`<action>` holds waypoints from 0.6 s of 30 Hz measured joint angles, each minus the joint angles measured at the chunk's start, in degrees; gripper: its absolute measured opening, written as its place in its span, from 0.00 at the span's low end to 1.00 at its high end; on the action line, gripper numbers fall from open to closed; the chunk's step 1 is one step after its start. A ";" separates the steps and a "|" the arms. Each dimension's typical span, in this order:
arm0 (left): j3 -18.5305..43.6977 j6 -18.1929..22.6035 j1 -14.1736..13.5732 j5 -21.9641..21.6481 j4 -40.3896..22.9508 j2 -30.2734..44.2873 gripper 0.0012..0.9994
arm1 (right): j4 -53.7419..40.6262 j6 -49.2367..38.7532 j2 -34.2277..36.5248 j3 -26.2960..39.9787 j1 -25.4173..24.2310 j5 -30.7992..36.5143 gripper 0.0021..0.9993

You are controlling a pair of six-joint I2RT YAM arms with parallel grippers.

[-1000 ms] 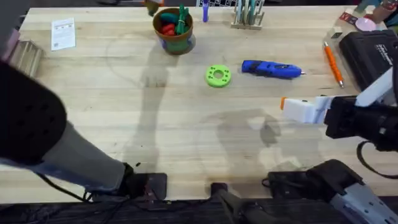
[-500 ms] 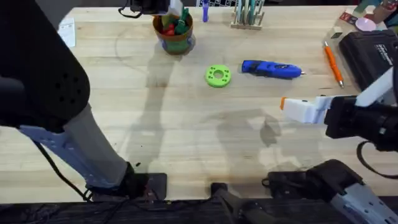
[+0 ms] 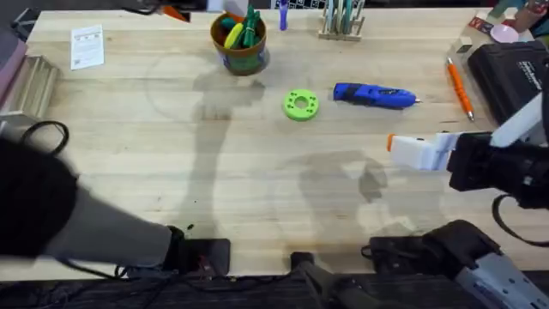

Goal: Pick up the gripper from the table and insert it into the empty holder that is missing its gripper. Then pick up a screw, insert it into the mounting hole, and use the screwdriver to tighten it. Finally, clean up the table by picking up the vegetable and placing it into the bucket.

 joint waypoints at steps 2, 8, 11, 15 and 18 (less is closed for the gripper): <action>0.00 1.18 -0.02 -0.01 -3.66 -4.08 0.99 | 0.00 0.00 -0.01 0.01 0.00 0.00 0.99; -11.83 2.66 -0.11 -0.23 -5.67 -21.05 0.99 | -0.01 0.00 -0.01 0.01 0.00 0.00 0.99; -21.37 1.17 -0.11 -0.24 -3.10 -28.35 0.99 | 0.00 0.00 0.00 0.01 0.00 0.01 0.99; -33.45 -1.95 -0.11 -0.69 2.01 -36.97 0.99 | 0.00 0.00 -0.01 0.01 0.00 0.00 0.99; -40.52 -3.63 -0.11 -1.17 3.35 -41.46 0.99 | 0.00 0.00 0.01 0.00 0.00 0.01 0.99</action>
